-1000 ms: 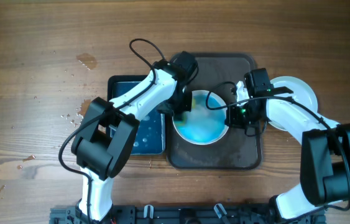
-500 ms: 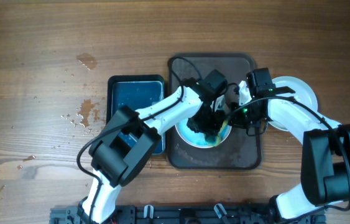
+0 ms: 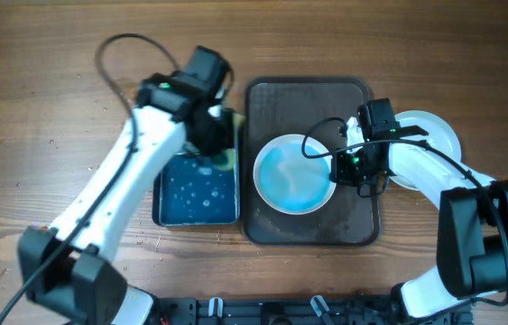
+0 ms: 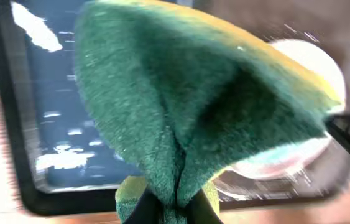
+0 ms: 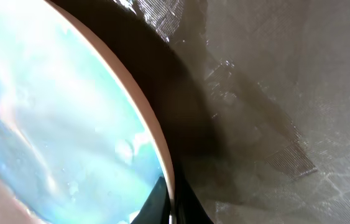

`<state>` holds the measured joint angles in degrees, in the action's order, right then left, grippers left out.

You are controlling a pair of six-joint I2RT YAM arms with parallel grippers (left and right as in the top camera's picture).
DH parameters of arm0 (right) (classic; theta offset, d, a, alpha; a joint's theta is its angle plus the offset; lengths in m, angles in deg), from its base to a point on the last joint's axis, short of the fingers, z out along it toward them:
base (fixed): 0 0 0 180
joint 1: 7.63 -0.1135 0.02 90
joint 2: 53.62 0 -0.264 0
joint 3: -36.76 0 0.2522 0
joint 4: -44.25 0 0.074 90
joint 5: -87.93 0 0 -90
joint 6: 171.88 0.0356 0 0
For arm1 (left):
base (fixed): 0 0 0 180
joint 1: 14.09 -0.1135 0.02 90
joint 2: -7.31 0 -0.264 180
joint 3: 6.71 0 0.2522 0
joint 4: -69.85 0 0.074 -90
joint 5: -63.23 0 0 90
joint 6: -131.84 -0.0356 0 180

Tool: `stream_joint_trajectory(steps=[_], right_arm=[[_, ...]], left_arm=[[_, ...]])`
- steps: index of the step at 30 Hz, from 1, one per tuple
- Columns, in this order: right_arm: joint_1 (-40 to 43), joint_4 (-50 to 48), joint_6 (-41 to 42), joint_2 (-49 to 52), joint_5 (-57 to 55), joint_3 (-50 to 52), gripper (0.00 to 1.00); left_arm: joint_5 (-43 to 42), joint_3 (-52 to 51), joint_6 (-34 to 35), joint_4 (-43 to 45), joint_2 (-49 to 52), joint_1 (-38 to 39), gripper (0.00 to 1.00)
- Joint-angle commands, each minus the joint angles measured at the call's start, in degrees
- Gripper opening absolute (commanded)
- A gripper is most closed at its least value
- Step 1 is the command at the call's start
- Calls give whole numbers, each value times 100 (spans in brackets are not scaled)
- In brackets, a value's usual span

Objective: Clean dirty plates on tray and stack at the side
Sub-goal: 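Return the sponge to the basin with the left gripper, then lift the plate with the right gripper and tilt it over the basin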

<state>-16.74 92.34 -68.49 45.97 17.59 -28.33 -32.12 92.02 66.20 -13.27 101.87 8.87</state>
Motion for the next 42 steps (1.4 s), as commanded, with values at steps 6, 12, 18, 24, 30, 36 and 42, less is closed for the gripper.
stream_joint_trajectory(steps=[6, 12, 18, 24, 30, 36, 42], right_arm=[[-4, -249, 310, 221, -459, 175, 5], [-2, 79, 310, -173, -459, -111, 4], [-35, 2559, -52, -940, -457, -1727, 4], [-1333, 2697, 411, -684, -468, -2830, 4], [-3091, 1176, 1226, 164, -2404, -3246, 4], [-4094, 463, 699, -164, -5512, -3246, 4], [-5217, 295, -111, -249, -8048, -3246, 4]], left_arm=[[605, -2872, 614, 2367, 118, -662, 6], [44, -2382, 459, 1821, -337, -708, 57], [44, -1394, 461, 863, -1578, -1648, 100], [44, -1364, 461, 839, -2647, -2780, 100], [46, -1364, 461, 841, -2717, -2839, 100], [46, -1364, 461, 841, -2717, -2839, 100], [46, -1364, 461, 841, -2717, -2839, 100]])
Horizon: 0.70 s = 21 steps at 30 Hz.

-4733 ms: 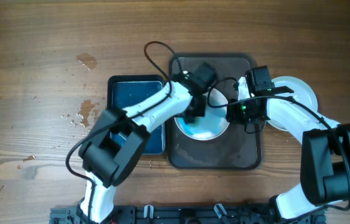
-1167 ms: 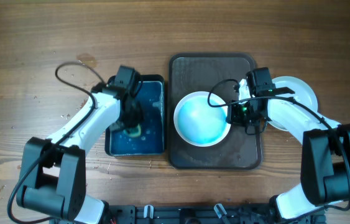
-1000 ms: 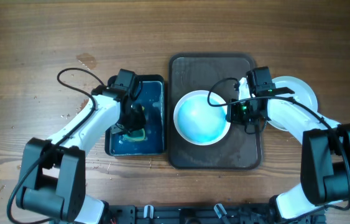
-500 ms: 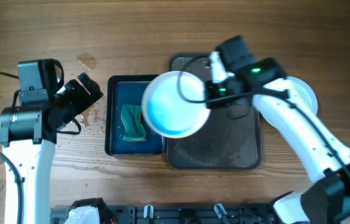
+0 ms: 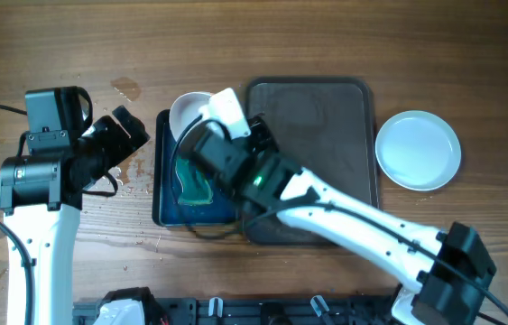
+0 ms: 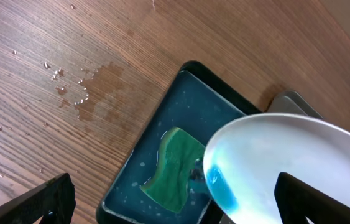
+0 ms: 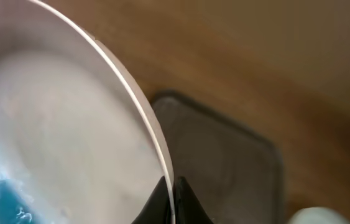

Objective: Clean dirty plates on tray and stack at the side
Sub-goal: 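Lift the plate with the right gripper and tilt it over the basin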

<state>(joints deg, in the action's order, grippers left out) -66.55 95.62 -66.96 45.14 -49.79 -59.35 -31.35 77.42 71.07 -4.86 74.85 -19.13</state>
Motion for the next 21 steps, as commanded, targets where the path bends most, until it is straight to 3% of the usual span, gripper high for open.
stream_joint_trajectory(steps=[1, 7, 14, 21], right_arm=[[-367, -39, -455, -166, -1576, -144, 4], [-1097, -184, -1069, -166, -2743, -144, 4], [-1207, -573, -1674, -166, -2846, -144, 4], [-1207, -610, -1690, -166, -2846, -144, 4]], left_arm=[[-31, 96, -26, 0, -15, -39, 100], [-31, 96, -26, 0, -15, -39, 100], [-31, 96, -26, 0, -15, -39, 100], [-31, 96, -26, 0, -15, -39, 100]])
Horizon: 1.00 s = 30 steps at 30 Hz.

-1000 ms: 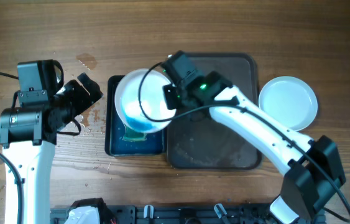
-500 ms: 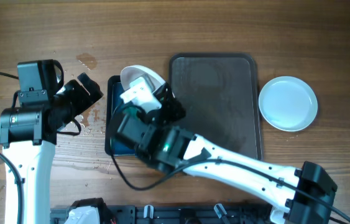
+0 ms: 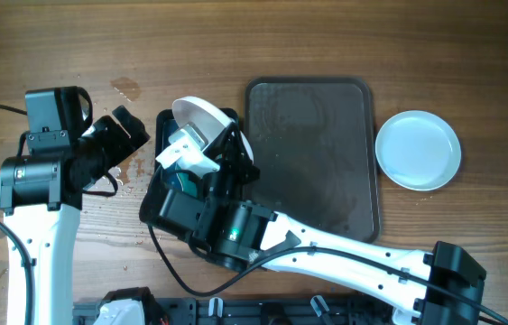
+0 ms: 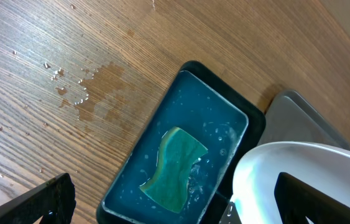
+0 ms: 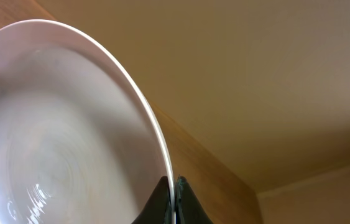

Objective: Clean dirty plates on tray and stack at the side
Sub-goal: 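Lift the plate with the right gripper and tilt it over the basin, then stack the plate onto the pile beside the tray with the right gripper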

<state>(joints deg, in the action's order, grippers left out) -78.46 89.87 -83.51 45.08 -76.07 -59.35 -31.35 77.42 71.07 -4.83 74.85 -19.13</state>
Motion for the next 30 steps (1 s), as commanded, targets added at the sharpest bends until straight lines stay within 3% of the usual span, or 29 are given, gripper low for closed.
stream_joint_trajectory(steps=[1, 13, 15, 16, 17, 18, 20, 22, 25, 28, 30], right_arm=[[-15, -35, -39, -160, -219, -144, 4], [-2, -140, -116, -160, -304, -144, 4], [168, 52, 837, -160, -61, -142, 4], [505, 398, 1790, -153, 699, -142, 4], [1215, 892, 2852, -153, 2844, -142, 4], [1786, 955, 2874, -153, 4489, -142, 4], [3482, 831, 2437, -275, 8985, -142, 4], [4660, 802, 2435, -597, 10625, -142, 4], [6811, 1266, 2828, -1290, 10880, -142, 4], [8461, 2481, 2778, -1362, 9748, -98, 4], [9141, 2789, 2492, -1340, 9123, 308, 4]], left_arm=[[-31, 96, -26, -2, -15, -39, 100], [-31, 96, -26, -2, -15, -39, 100], [-31, 96, -26, -2, -15, -39, 100], [-31, 96, -26, -2, -15, -39, 100], [-31, 96, -26, -2, -15, -39, 100], [-31, 96, -26, -2, -15, -39, 100], [-31, 96, -26, -2, -15, -39, 100], [-31, 96, -26, -2, -15, -39, 100], [-31, 96, -26, -2, -15, -39, 100], [-31, 96, -26, -2, -15, -39, 100], [-31, 96, -26, -2, -15, -39, 100]])
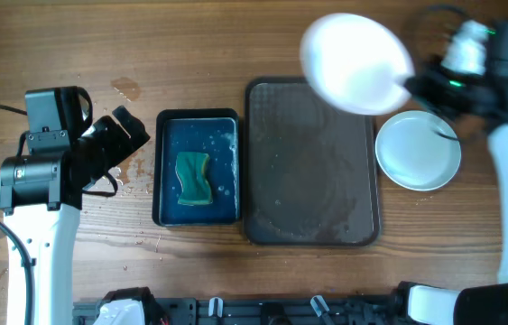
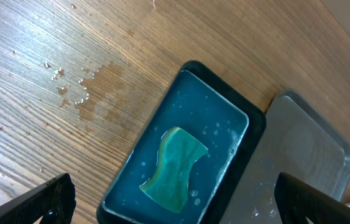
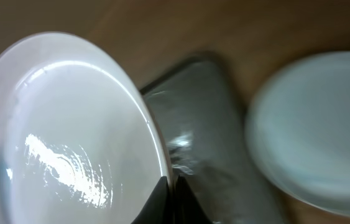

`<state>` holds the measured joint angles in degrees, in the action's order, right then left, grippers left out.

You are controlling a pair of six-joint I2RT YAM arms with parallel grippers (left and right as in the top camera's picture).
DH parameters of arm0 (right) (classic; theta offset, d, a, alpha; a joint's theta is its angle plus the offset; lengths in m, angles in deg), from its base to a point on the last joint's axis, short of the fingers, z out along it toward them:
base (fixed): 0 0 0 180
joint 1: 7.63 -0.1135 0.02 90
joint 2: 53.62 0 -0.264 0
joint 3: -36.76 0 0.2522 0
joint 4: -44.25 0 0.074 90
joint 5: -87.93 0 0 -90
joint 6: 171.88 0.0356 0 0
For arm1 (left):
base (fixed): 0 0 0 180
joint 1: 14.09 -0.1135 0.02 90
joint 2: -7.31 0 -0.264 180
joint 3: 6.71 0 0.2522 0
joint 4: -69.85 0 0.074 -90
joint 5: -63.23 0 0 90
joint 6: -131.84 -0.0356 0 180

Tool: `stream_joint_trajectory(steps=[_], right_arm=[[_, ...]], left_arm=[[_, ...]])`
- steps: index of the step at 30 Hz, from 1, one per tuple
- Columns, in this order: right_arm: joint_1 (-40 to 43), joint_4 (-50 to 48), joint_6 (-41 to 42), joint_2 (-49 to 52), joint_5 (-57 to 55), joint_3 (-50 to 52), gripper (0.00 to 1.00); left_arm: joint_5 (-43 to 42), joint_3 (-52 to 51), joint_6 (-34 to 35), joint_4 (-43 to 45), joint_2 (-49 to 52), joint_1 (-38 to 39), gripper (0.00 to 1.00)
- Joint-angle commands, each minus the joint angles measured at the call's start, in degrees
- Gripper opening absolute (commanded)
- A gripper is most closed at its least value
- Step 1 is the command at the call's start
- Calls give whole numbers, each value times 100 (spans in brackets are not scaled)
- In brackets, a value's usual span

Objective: Clean dirty plates on tray and stack at the side

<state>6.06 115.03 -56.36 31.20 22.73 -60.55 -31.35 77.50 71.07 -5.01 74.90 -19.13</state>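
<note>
A wet white plate [image 1: 357,63] is up in the air over the far right corner of the dark tray [image 1: 312,212]; my right gripper [image 1: 413,86] is shut on its rim [image 3: 173,186]. A second white plate [image 1: 418,149] lies on the table to the right of the tray. The tray has nothing on it but water drops. My left gripper [image 2: 175,196] is open and holds nothing, off to the left of the blue basin [image 1: 168,167]. A green sponge [image 1: 193,178] lies in the basin's water.
Water drops and a wet patch [image 2: 94,93] mark the wooden table left of the basin. The basin sits against the tray's left edge. My left arm [image 1: 32,181] stands at the table's left side.
My right gripper, still shut on the plate, was over the basin at the left; now it is over the tray's far right corner, by the plate on the table. The left arm has not moved.
First my left gripper held the sponge over the basin while my right gripper gripped a blue-smeared plate on the tray. Then the sponge lay in the basin, the left gripper open, the plate tilted over the basin. Then the plate looked white, and now it is at the right.
</note>
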Motion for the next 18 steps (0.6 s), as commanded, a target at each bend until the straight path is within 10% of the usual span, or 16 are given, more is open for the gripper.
stream_joint_trajectory(steps=[1, 7, 9, 10, 18], right_arm=[[944, 238, -286, 48, -970, 741, 4], [1991, -1635, -400, 111, -1357, 3126, 7], [1969, -1534, -1130, 39, -271, 2977, 50], [1965, -1366, -1207, -39, 66, 2857, 54], [-179, 1075, -2577, -3254, 2275, 1434, 47]], left_arm=[[-31, 87, -26, 15, -20, -39, 100], [-31, 87, -26, 15, -20, -39, 100], [-31, 87, -26, 15, -20, -39, 100], [-31, 87, -26, 15, -20, -39, 100], [-31, 87, -26, 15, -20, -39, 100]])
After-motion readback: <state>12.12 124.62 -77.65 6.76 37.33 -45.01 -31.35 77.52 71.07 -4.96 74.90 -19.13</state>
